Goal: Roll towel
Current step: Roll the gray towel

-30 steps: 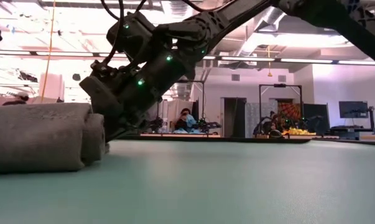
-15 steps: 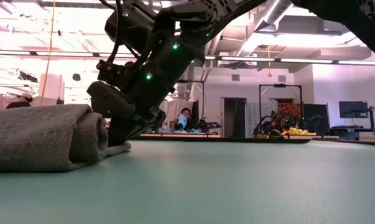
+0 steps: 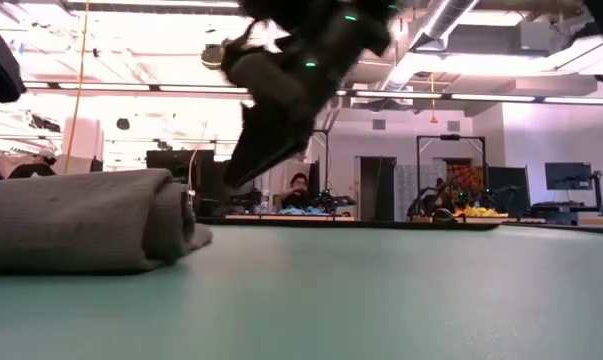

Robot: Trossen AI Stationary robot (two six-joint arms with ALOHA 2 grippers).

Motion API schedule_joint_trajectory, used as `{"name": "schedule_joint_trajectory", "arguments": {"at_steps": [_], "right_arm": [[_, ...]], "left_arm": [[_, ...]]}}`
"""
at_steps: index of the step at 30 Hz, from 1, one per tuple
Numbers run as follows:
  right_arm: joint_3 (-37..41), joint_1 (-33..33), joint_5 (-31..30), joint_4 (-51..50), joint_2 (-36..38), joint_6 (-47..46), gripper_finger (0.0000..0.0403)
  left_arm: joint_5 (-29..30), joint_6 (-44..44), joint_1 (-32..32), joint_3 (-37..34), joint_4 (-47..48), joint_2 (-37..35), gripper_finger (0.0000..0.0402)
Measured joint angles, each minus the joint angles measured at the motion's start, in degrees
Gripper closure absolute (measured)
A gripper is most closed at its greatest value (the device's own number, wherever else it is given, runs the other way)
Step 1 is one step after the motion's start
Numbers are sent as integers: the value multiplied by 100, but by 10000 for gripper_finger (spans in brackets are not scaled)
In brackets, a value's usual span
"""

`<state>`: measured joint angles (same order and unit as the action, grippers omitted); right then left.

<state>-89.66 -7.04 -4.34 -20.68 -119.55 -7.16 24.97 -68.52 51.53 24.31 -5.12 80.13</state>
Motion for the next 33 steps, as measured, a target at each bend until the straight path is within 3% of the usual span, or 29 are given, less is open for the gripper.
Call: {"name": "schedule_joint_trajectory", "arguments": {"at_steps": [3, 6, 8, 10, 16, 23, 27, 30, 33], "right_arm": [[1472, -227, -46, 1967, 659, 5, 277], [2743, -600, 0, 4533, 995, 56, 260], [3260, -875, 13, 5891, 971, 456, 247], [3445, -1150, -53, 6438, 823, 903, 232], [2750, -1665, -221, 6064, 205, 1957, 170], [1409, -2083, -1601, 4395, -575, 3302, 137], [928, -2085, -2058, 4049, -956, 3401, 137], [760, -1931, -2030, 3979, -1091, 3280, 137], [742, -1704, -1625, 3578, -1099, 2579, 143]], "left_arm": [[-308, 254, -181, -536, -1256, -123, 262], [-669, 92, -372, -954, -1896, -163, 262], [-855, -151, -478, -1119, -2036, -170, 262], [-993, -284, -568, -1208, -2074, -176, 262], [-1426, -254, -839, -1162, -2198, -196, 262], [-1803, -166, -1051, -1162, -2232, -205, 262], [-1982, 4, -1133, -1162, -2232, -205, 262], [-2078, 163, -1137, -1166, -2287, -198, 262], [-2115, 336, -1139, -1167, -2286, -303, 262]]}}
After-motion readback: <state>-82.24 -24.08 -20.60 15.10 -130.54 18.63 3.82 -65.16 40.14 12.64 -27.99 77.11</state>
